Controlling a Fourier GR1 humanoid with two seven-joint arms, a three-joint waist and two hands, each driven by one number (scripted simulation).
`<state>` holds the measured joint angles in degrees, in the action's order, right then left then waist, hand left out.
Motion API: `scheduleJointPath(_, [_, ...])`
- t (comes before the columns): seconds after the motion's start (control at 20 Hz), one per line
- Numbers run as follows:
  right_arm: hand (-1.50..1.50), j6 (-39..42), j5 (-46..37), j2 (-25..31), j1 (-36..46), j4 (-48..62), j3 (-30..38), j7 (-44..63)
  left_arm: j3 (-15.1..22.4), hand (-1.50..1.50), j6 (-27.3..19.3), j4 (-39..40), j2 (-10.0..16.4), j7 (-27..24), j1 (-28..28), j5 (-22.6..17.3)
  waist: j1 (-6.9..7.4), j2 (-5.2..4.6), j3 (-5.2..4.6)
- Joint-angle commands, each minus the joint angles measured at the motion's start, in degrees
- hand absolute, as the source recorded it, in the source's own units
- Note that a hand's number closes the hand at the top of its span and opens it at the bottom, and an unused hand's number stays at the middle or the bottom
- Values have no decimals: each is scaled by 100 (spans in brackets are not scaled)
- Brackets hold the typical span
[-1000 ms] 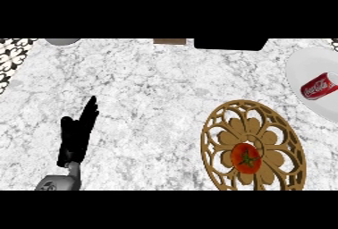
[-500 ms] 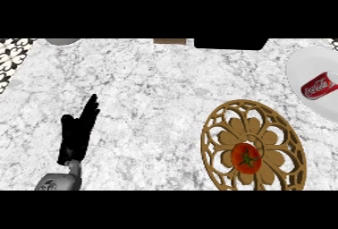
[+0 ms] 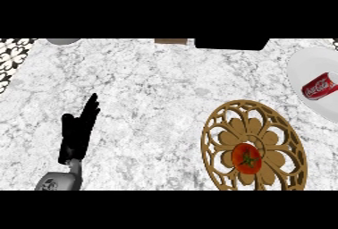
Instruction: Pick the can from the placemat and place it in the plate
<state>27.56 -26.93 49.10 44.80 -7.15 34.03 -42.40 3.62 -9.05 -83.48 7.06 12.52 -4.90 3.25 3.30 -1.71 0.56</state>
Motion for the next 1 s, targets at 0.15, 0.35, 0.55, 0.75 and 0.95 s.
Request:
scheduleJointPath(0.15, [-150, 313, 29, -3, -204, -85, -15, -373, 176, 0, -1, -27, -86, 34, 61, 112, 73, -19, 7])
scheduleJointPath(0.35, [-150, -126, -10, -247, -417, -149, -73, -530, -6, 0, 55, 76, -3, -65, -34, 6, 53, -17, 1])
scheduleJointPath(0.55, [-150, -245, -10, -150, -416, -162, -78, -438, 0, 0, 106, 88, 3, -292, 130, -5, 91, -26, 0])
scheduleJointPath(0.75, [-150, -159, -22, 147, -498, -144, -85, -371, -34, 0, -25, -169, -52, 72, 70, -29, 99, -11, 9])
scheduleJointPath(0.95, [-150, -390, -62, 41, -684, -111, -120, -442, 14, 0, 82, -265, 67, 29, 158, 22, 124, -16, 15])
